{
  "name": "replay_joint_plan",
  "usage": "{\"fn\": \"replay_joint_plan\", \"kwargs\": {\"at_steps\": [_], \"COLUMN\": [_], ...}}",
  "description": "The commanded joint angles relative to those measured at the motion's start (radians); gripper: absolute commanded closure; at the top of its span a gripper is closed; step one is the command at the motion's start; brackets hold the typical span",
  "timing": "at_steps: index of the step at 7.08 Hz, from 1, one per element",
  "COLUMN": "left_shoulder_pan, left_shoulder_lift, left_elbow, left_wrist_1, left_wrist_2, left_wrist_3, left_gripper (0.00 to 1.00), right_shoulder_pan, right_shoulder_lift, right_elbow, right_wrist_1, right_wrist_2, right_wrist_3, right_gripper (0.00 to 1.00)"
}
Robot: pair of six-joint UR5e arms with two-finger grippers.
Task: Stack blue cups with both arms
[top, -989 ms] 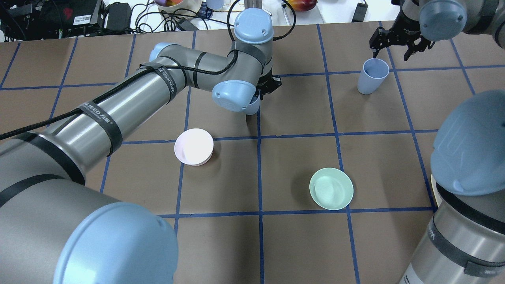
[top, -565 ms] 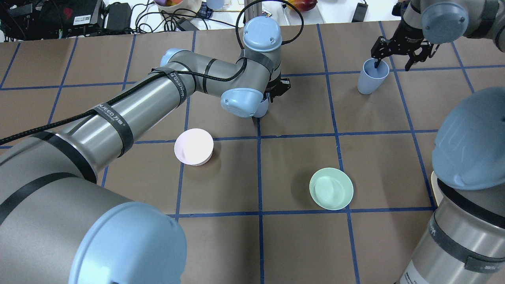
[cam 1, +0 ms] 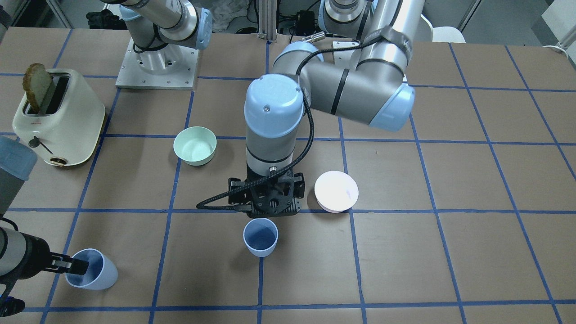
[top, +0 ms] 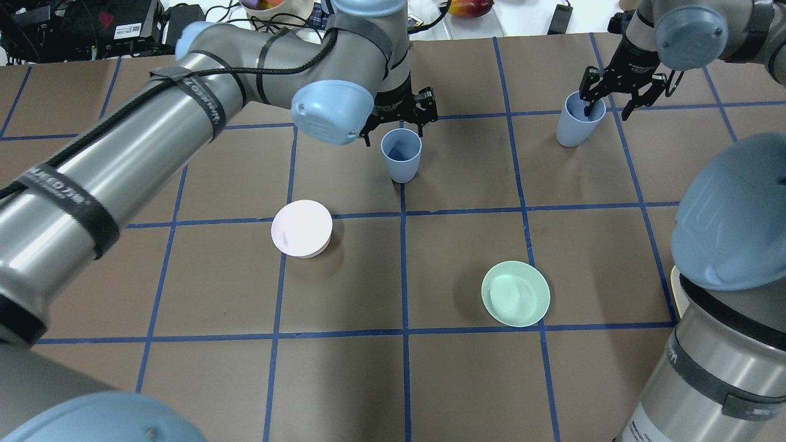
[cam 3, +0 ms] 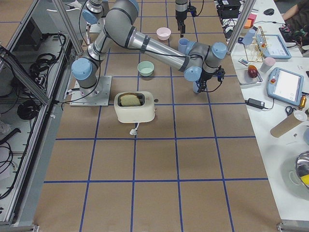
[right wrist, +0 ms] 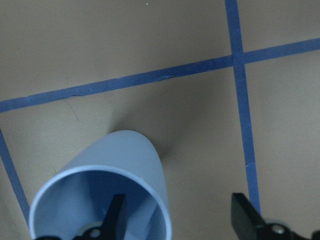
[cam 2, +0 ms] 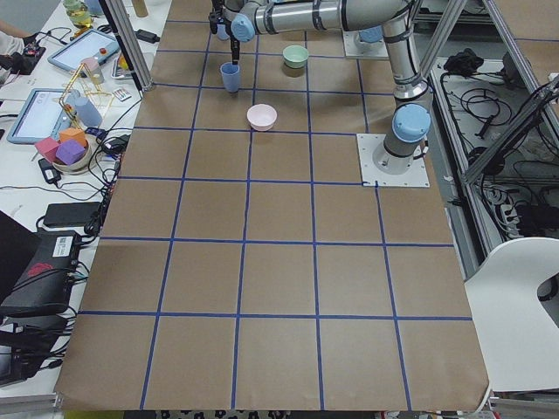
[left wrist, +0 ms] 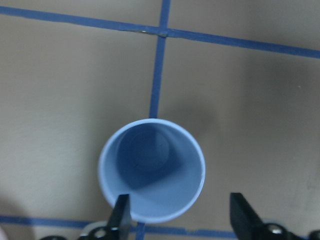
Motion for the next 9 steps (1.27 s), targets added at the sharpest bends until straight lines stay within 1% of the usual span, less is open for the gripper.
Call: {"fn": "replay_joint_plan", "kwargs": {"at_steps": [1, 2, 3, 4, 5, 6, 7, 8, 9], "left_shoulder_pan": [0.036, 0.058, 0.076, 0.114, 0.206, 0.283, 0.335, 0.342, 0.334], "left_shoulder_lift": [0.192, 0.290, 0.387, 0.447, 0.481, 0.490, 0.466, 0.454, 0.455], "left_elbow": [-0.041, -0.128, -0.235, -0.313, -0.316, -0.276, -0.197, -0.175, -0.178], "left_wrist_1": [-0.271, -0.279, -0.255, -0.192, -0.190, -0.248, -0.329, -0.337, -0.337], "left_wrist_2": [-0.002, 0.017, 0.072, 0.080, 0.082, 0.068, 0.026, 0.018, 0.019], "left_wrist_3": [0.091, 0.123, 0.176, 0.240, 0.419, 0.478, 0.488, 0.490, 0.488], "left_gripper": [0.00, 0.00, 0.00, 0.00, 0.00, 0.00, 0.00, 0.00, 0.00], "right_shoulder_pan": [0.000, 0.000, 0.002, 0.002, 0.002, 0.003, 0.014, 0.037, 0.095], "right_shoulder_lift": [0.000, -0.008, -0.025, -0.060, -0.098, -0.132, -0.163, -0.196, -0.230], "right_elbow": [-0.006, -0.015, -0.017, -0.015, -0.015, -0.015, -0.014, -0.012, -0.011], "right_wrist_1": [0.008, 0.031, 0.059, 0.091, 0.137, 0.195, 0.235, 0.289, 0.312], "right_wrist_2": [-0.003, 0.002, 0.029, 0.034, 0.034, 0.034, 0.038, 0.099, 0.107], "right_wrist_3": [0.001, 0.003, 0.004, 0.004, 0.004, 0.006, 0.015, 0.027, 0.120], "right_gripper": [1.00, 1.00, 1.00, 1.00, 1.00, 1.00, 1.00, 1.00, 1.00]}}
